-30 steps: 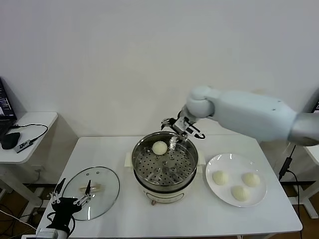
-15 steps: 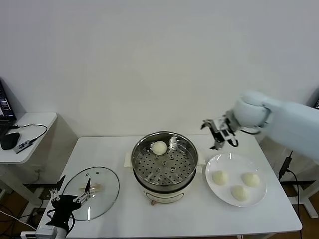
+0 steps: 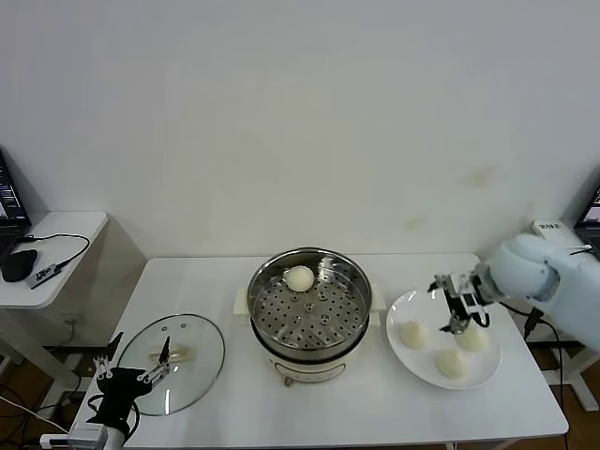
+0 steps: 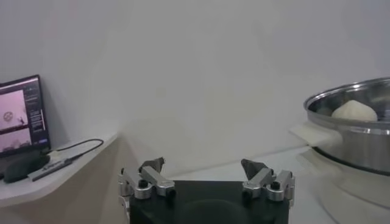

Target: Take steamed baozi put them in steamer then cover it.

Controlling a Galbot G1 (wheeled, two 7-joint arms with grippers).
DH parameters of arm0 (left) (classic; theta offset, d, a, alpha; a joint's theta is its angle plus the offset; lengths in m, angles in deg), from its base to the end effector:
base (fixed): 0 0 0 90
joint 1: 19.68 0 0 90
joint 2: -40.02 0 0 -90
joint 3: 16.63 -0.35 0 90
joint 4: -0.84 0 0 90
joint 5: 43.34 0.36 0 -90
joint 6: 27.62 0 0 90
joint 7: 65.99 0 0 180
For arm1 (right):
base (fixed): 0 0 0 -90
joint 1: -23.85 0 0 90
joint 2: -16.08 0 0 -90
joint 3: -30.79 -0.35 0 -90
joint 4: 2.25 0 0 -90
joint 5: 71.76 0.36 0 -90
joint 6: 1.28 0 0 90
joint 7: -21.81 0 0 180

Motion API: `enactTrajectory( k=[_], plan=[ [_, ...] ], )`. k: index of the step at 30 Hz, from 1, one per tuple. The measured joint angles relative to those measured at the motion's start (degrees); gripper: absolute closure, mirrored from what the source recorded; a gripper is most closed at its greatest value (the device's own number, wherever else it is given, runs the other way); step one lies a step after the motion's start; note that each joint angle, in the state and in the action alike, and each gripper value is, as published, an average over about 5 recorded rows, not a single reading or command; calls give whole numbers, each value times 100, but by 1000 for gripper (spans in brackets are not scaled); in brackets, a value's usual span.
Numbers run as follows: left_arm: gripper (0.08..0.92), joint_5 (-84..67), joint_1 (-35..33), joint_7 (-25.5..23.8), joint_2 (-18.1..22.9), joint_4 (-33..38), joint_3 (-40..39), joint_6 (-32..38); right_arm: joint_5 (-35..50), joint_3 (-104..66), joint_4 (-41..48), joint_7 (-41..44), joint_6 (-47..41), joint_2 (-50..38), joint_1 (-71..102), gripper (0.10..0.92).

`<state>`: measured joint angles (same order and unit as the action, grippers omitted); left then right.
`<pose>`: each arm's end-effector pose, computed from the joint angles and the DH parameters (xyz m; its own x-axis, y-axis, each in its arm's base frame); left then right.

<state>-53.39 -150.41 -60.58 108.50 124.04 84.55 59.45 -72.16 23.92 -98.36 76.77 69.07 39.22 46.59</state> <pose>0.1451 0.1104 -0.2844 -0.9899 -0.0540 0.1310 -0.0201 0.9687 0.2476 0.4309 -0.1469 -0.1342 -0.3163 -0.1276 0.9400 -0.9373 -0.1107 -0.3305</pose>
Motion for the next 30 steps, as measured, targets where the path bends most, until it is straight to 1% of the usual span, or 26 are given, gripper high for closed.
enactTrajectory(
  k=[11, 26, 30],
  plan=[
    [177, 13, 0, -4, 16, -97, 59, 2, -390, -398, 680, -77, 111, 430, 798, 203],
    [177, 52, -7, -14, 18, -140, 90, 2, -617, -552, 1501, -205, 198, 1231, 1216, 203],
    [177, 63, -31, -16, 20, -140, 97, 2, -653, -568, 1621, -213, 181, 1379, 1262, 214]
  ],
)
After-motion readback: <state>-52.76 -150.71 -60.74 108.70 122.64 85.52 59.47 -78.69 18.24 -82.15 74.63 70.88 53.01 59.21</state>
